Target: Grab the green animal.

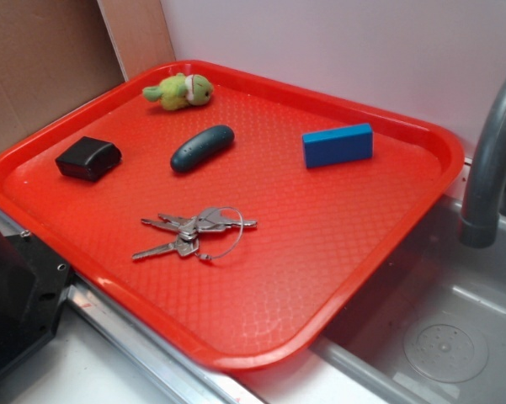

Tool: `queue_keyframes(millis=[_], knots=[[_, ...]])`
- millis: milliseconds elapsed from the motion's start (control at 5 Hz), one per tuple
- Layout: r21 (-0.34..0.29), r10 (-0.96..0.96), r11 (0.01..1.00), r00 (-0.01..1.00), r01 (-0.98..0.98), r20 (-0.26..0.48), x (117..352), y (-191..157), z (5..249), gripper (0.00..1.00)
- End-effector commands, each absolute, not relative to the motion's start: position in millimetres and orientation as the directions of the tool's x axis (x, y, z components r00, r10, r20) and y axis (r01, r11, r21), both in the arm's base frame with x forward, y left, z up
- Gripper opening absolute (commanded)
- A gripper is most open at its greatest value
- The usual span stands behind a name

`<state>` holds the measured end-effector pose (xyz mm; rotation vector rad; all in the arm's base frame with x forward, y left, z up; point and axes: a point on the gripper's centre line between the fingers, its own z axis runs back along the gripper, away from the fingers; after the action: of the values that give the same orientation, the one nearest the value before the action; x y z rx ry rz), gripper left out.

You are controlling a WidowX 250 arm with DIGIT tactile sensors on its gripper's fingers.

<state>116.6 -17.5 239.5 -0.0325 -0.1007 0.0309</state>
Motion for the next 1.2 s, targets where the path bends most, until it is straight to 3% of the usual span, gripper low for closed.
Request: queue_keyframes(millis=[0, 200, 600, 800, 1000], knots=[[-0.034, 0.032, 0.999, 0.994, -0.029, 0.1, 116.6, -17.5, 239.5, 1.0], [-0.005, 0.064, 0.998, 0.992, -0.064, 0.111, 146.2, -13.9, 235.6, 1.0], [0.063, 0.147, 0.986, 0.986, -0.153, 0.083, 238.6, 41.1, 220.6, 1.0], [0.157, 0.086, 0.983, 0.994, -0.096, 0.067, 273.6, 85.8, 206.1, 1.0], [0.192, -0.099, 0.978, 0.993, 0.084, 0.07, 297.9, 126.3, 183.5, 1.0]])
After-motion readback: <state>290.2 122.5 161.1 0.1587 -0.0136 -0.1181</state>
